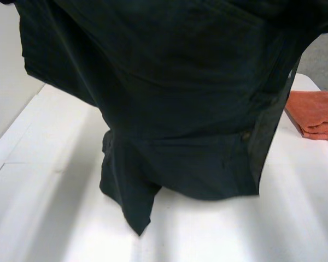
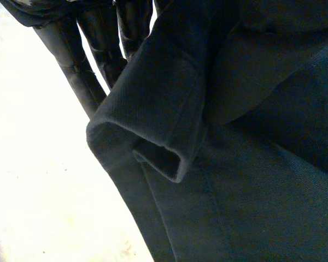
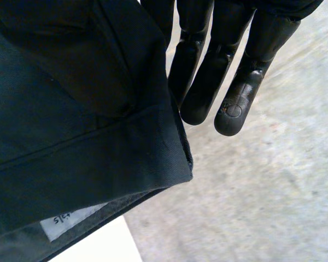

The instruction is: Fold the laundry.

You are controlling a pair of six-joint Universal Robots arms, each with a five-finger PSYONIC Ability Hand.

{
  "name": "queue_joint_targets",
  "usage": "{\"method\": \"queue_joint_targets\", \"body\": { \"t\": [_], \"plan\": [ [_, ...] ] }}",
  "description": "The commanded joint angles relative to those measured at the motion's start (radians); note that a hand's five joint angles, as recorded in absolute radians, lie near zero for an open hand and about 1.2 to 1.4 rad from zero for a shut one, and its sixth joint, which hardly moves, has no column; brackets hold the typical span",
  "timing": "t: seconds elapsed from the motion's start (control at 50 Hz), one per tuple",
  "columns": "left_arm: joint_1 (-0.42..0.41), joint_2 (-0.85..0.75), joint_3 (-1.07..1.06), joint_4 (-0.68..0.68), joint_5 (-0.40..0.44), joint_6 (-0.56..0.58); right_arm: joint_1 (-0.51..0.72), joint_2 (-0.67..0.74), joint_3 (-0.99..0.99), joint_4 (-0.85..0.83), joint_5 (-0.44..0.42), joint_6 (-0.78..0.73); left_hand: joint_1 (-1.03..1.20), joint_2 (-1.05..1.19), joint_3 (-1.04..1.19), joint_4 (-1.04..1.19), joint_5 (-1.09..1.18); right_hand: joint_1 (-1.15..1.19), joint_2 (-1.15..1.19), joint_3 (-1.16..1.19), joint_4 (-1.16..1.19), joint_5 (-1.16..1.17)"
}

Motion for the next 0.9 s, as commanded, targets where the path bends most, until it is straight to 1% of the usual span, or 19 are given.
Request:
{"method": "queue_joint_targets", "body": {
  "t": [0.02, 0.06, 0.08, 0.1, 0.14, 0.2, 0.28, 0.3, 0.34, 0.38, 0.4, 0.44, 0.46, 0.5, 0.54, 0.62, 0.74, 0.82, 0.9],
  "plan": [
    [0.051, -0.212, 0.019, 0.005, 0.004, 0.01, -0.011, 0.21, -0.033, -0.001, -0.014, 0.009, 0.262, 0.199, 0.202, 0.195, 0.249, 0.408, 0.225, 0.216, 0.206, 0.227],
    [0.07, -0.263, 0.039, 0.011, 0.009, 0.011, -0.018, 0.273, -0.057, -0.007, -0.006, 0.012, 0.262, 0.199, 0.202, 0.195, 0.249, 0.408, 0.225, 0.216, 0.206, 0.227],
    [0.074, -0.295, 0.051, 0.016, 0.011, 0.011, -0.019, 0.35, -0.086, -0.015, 0.008, 0.012, 0.262, 0.199, 0.202, 0.195, 0.249, 0.408, 0.225, 0.216, 0.206, 0.227],
    [0.083, -0.362, 0.079, 0.043, 0.012, 0.01, -0.019, 0.383, -0.1, -0.021, 0.014, 0.012, 0.262, 0.199, 0.202, 0.195, 0.249, 0.408, 0.225, 0.216, 0.206, 0.227],
    [0.088, -0.432, 0.103, 0.082, 0.014, 0.01, -0.01, 0.482, -0.155, -0.048, 0.047, 0.015, 0.262, 0.199, 0.202, 0.195, 0.249, 0.408, 0.225, 0.216, 0.206, 0.227],
    [0.081, -0.556, 0.145, 0.178, 0.017, 0.011, -0.004, 0.578, -0.218, -0.1, 0.095, 0.02, 0.262, 0.199, 0.202, 0.195, 0.249, 0.408, 0.225, 0.216, 0.206, 0.227],
    [0.085, -0.726, 0.214, 0.315, 0.044, 0.01, 0.007, 0.757, -0.356, -0.29, 0.213, 0.02, 0.262, 0.199, 0.202, 0.195, 0.249, 0.408, 0.225, 0.216, 0.206, 0.227],
    [0.09, -0.795, 0.247, 0.36, 0.049, 0.01, 0.011, 0.793, -0.385, -0.344, 0.238, 0.015, 0.262, 0.199, 0.202, 0.195, 0.249, 0.408, 0.225, 0.216, 0.206, 0.227],
    [0.091, -0.855, 0.275, 0.404, 0.054, 0.01, 0.016, 0.859, -0.436, -0.447, 0.271, 0.01, 0.262, 0.199, 0.202, 0.195, 0.249, 0.408, 0.225, 0.216, 0.206, 0.227],
    [0.093, -0.929, 0.303, 0.47, 0.063, 0.01, 0.016, 0.909, -0.471, -0.513, 0.281, 0.01, -0.073, -0.137, -0.133, -0.14, -0.086, 0.408, 0.225, 0.216, 0.206, 0.227],
    [0.093, -0.949, 0.307, 0.494, 0.067, 0.01, 0.018, 0.934, -0.485, -0.542, 0.279, 0.01, -0.313, -0.377, -0.373, -0.38, -0.327, 0.408, 0.225, 0.216, 0.206, 0.227],
    [0.096, -0.987, 0.306, 0.568, 0.081, 0.002, 0.018, 0.997, -0.521, -0.602, 0.27, 0.007, -0.96, -1.023, -1.019, -1.026, -0.973, -0.768, -0.95, -0.96, -0.97, -0.949],
    [0.094, -0.992, 0.301, 0.591, 0.084, 0.001, 0.018, 1.02, -0.536, -0.605, 0.27, 0.003, -0.892, -0.956, -0.952, -0.959, -0.906, -0.814, -0.996, -1.006, -1.016, -0.995],
    [0.094, -0.995, 0.292, 0.625, 0.086, 0.001, 0.019, 1.072, -0.573, -0.592, 0.268, -0.016, -0.96, -1.023, -1.019, -1.026, -0.973, -0.814, -0.996, -1.006, -1.016, -0.995],
    [0.093, -0.994, 0.28, 0.654, 0.08, 0.001, 0.021, 1.086, -0.581, -0.575, 0.278, -0.02, -0.96, -1.023, -1.019, -1.026, -0.973, -0.814, -0.996, -1.006, -1.016, -0.995],
    [0.088, -0.978, 0.245, 0.651, 0.071, 0.001, 0.025, 1.06, -0.562, -0.509, 0.288, -0.017, -0.96, -1.023, -1.019, -1.026, -0.973, -0.814, -0.996, -1.006, -1.016, -0.995],
    [0.081, -0.863, 0.134, 0.619, 0.038, 0.001, 0.013, 0.945, -0.463, -0.401, 0.314, -0.011, -0.96, -1.023, -1.019, -1.026, -0.973, -0.814, -0.996, -1.006, -1.016, -0.995],
    [0.071, -0.756, 0.035, 0.538, 0.0, 0.001, 0.008, 0.821, -0.319, -0.299, 0.318, -0.008, -0.96, -1.023, -1.019, -1.026, -0.973, -0.814, -0.996, -1.006, -1.016, -0.995],
    [0.027, -0.632, -0.076, 0.403, -0.029, 0.001, 0.008, 0.709, -0.115, -0.202, 0.276, -0.011, -0.941, -1.005, -1.001, -1.008, -0.955, -0.814, -0.996, -1.006, -1.016, -0.995]
  ]
}}
